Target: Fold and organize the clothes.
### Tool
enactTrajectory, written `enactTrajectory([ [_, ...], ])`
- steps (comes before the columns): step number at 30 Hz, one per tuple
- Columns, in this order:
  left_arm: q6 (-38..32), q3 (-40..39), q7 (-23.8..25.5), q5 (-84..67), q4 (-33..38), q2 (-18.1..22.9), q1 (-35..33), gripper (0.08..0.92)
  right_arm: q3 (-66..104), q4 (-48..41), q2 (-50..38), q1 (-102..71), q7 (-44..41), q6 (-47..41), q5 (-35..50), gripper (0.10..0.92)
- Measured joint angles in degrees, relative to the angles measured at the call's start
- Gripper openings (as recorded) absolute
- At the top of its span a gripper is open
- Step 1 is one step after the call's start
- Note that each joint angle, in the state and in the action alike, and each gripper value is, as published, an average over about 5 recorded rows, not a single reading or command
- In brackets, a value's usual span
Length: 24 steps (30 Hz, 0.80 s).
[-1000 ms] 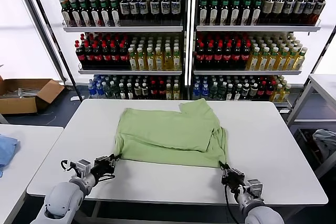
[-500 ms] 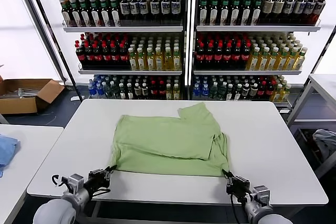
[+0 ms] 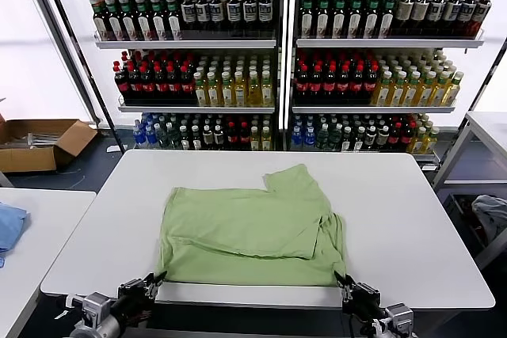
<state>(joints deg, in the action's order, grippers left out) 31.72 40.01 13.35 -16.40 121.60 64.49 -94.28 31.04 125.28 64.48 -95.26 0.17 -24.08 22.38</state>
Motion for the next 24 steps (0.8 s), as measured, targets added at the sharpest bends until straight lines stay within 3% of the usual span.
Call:
enactTrajectory([
  [9, 0.8, 3.6, -0.8, -1.9, 1.8, -1.2, -1.8, 0.514, 3.8, -0.5, -3.2, 2.9, -2.8, 2.5, 5.7, 0.632],
  [15, 0.9, 4.2, -1.3, -4.3, 1.2, -3.7, 0.0, 0.687, 2.6, -6.3, -6.0, 12.2, -5.8, 3.0, 8.7, 0.790],
  [19, 0.3, 2.5, -1.7, -7.0, -1.1, -6.8, 3.4, 0.791, -1.0, -13.0, -7.4, 21.8, -8.2, 2.7, 9.8, 0.820],
  [24, -0.8, -1.7, -1.8, -11.1, -6.4, -11.2, 10.1, 0.821, -7.0, -22.8, -8.2, 34.0, -12.0, 2.5, 10.7, 0.823],
])
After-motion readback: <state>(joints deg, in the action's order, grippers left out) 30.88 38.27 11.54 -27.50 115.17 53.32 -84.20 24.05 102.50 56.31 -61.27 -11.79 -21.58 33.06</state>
